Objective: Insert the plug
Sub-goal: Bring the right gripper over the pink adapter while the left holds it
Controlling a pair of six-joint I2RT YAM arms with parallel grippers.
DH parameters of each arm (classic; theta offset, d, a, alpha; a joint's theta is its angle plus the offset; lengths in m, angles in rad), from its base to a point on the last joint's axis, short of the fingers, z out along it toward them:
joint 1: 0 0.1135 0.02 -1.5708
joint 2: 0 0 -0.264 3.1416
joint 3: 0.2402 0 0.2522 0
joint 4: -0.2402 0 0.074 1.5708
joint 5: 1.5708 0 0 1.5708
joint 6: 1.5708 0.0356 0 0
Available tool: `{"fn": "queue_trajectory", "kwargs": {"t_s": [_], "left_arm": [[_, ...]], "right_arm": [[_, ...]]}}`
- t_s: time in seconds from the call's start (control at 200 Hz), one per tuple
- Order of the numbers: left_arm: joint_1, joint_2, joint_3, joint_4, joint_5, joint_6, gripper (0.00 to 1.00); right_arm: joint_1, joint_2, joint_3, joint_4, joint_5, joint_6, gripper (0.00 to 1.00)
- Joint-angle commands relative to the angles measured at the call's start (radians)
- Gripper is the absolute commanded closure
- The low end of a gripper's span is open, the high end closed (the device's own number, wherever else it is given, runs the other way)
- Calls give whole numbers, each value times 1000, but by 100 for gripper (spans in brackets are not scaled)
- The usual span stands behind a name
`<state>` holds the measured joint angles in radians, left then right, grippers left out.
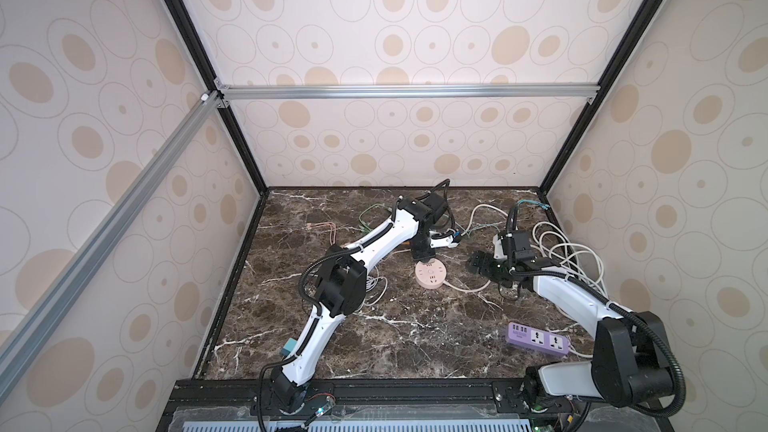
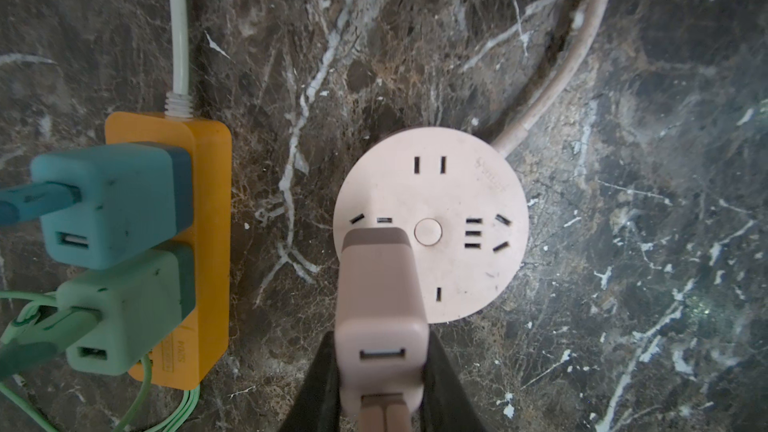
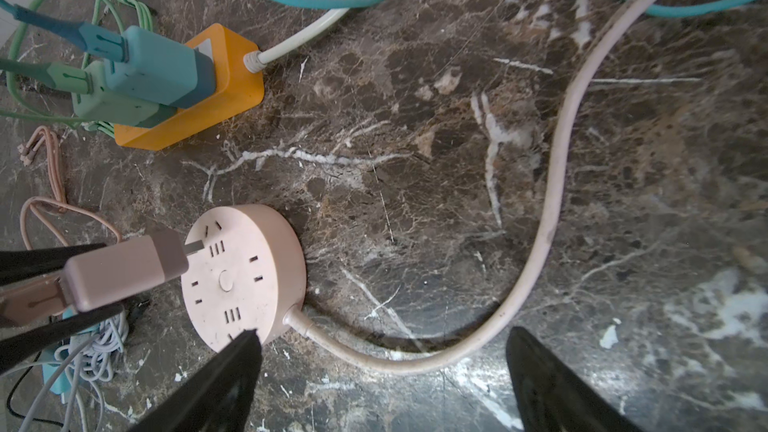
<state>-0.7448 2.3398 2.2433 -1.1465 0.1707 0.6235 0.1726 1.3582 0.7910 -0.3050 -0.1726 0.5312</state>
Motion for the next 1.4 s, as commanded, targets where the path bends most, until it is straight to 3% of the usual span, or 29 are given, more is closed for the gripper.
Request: {"fn": "queue_trajectory", "kwargs": {"t_s": [0.0, 0.37, 0.715, 0.955, 0.98, 1.05, 1.105, 1.155, 1.396], "left_arm": [[-12, 29, 16, -27, 16, 48, 100], [-15, 68, -10, -13, 33, 67, 100], [-35, 233, 136, -77, -4, 64, 100], [-37, 277, 123, -86, 1, 65, 99], [-37, 279, 121, -88, 9, 69, 98], [-35, 274, 120, -81, 35, 75, 97], [-36, 265, 121, -71, 50, 80, 96], [-37, 261, 121, -60, 50, 81, 96], [-36, 253, 128, -53, 53, 83, 93]], "right_arm": [[-5, -2, 7, 0, 7, 8, 7], [-5, -15, 6, -27, 42, 3, 5], [-5, 75, 6, 21, -115, 20, 5], [-5, 142, -16, 144, -190, 109, 9], [-7, 149, -20, 160, -195, 118, 11], [-14, 165, -39, 234, -223, 144, 30], [-21, 187, -52, 298, -231, 176, 36], [-24, 214, -59, 363, -239, 197, 52], [-20, 451, 48, 558, -363, 293, 77]]}}
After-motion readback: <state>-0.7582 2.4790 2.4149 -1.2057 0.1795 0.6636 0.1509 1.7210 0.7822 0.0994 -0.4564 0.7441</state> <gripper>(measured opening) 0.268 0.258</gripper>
